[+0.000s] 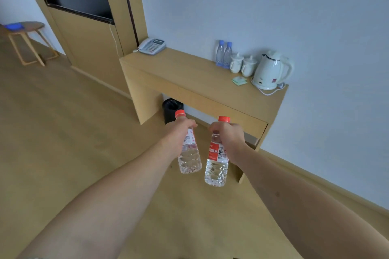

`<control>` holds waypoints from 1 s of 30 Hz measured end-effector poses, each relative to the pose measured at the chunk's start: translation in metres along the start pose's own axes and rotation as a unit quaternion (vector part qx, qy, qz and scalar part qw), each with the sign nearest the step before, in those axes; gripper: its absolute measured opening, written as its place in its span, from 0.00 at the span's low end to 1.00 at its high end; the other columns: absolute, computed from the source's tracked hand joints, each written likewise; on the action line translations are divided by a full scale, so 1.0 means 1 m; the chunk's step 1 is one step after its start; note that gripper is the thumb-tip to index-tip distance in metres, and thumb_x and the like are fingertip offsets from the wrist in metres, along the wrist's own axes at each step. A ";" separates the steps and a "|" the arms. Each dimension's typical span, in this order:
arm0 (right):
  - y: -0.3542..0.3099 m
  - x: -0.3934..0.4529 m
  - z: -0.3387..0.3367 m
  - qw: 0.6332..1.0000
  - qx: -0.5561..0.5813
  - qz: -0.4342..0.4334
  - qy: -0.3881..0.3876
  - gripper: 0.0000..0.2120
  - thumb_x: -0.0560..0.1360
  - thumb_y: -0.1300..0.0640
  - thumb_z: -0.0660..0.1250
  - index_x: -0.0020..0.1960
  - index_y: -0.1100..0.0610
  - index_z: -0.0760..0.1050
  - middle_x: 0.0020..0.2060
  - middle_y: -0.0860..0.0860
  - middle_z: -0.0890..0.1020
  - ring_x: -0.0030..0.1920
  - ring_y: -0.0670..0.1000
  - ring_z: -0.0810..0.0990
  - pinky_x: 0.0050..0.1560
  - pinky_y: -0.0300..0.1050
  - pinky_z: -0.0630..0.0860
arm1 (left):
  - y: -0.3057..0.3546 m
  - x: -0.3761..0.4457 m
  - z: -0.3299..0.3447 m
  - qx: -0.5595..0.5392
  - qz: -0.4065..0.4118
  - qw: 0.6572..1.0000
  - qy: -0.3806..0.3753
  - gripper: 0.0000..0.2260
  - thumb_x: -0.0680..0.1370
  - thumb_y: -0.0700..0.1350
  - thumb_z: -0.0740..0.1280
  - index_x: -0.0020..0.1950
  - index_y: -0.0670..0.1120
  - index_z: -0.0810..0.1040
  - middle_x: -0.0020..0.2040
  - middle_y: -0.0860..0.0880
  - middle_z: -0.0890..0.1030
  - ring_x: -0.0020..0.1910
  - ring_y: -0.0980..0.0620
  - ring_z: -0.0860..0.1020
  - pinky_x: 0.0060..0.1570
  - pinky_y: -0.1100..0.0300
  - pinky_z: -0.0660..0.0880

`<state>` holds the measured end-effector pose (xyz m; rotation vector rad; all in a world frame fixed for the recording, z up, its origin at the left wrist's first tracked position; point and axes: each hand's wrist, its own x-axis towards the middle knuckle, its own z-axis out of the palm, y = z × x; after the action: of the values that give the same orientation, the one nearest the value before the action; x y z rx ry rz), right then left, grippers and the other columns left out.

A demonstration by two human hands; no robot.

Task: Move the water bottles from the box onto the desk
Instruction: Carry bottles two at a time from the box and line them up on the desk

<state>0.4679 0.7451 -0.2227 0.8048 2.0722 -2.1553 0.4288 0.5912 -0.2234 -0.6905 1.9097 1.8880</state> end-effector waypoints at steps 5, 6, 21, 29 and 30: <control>-0.029 0.073 0.036 1.000 0.010 0.004 0.001 0.05 0.63 0.62 0.74 0.38 0.59 0.79 0.26 0.49 0.82 0.25 0.48 0.82 0.33 0.42 0.76 | 0.038 0.068 -0.001 -0.006 0.001 1.000 -0.001 0.16 0.70 0.45 0.77 0.51 0.41 0.76 0.36 0.42 0.77 0.30 0.44 0.78 0.40 0.52 0.81; -0.034 0.088 0.044 1.000 0.012 0.005 -0.001 0.05 0.63 0.62 0.74 0.38 0.59 0.79 0.26 0.49 0.82 0.24 0.48 0.81 0.32 0.42 0.75 | 0.045 0.084 -0.002 -0.007 0.002 1.000 -0.002 0.16 0.71 0.44 0.77 0.52 0.41 0.76 0.36 0.42 0.77 0.29 0.45 0.78 0.38 0.53 0.80; -0.152 0.384 0.153 0.999 0.037 0.004 -0.035 0.12 0.62 0.59 0.75 0.44 0.62 0.81 0.38 0.55 0.83 0.36 0.55 0.83 0.42 0.49 0.79 | 0.241 0.351 0.024 -0.012 0.016 0.999 0.030 0.18 0.68 0.43 0.78 0.53 0.38 0.78 0.38 0.41 0.79 0.33 0.43 0.79 0.45 0.47 0.83; -0.199 0.488 0.182 0.999 0.045 0.010 -0.007 0.17 0.61 0.58 0.75 0.47 0.65 0.82 0.37 0.55 0.82 0.33 0.53 0.82 0.39 0.48 0.79 | 0.309 0.456 0.046 0.005 -0.001 1.000 0.002 0.20 0.66 0.44 0.79 0.54 0.40 0.78 0.41 0.39 0.80 0.36 0.41 0.81 0.48 0.44 0.84; -0.202 0.502 0.184 0.999 0.045 0.012 -0.004 0.16 0.61 0.58 0.75 0.46 0.65 0.82 0.36 0.55 0.82 0.33 0.53 0.82 0.39 0.48 0.79 | 0.316 0.471 0.050 0.010 -0.002 1.000 -0.006 0.20 0.66 0.44 0.79 0.54 0.40 0.78 0.41 0.39 0.80 0.36 0.42 0.81 0.45 0.46 0.84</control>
<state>-0.1035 0.7508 -0.2387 0.8240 1.9631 -2.2497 -0.1407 0.5953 -0.2386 -0.6739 1.9168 1.8635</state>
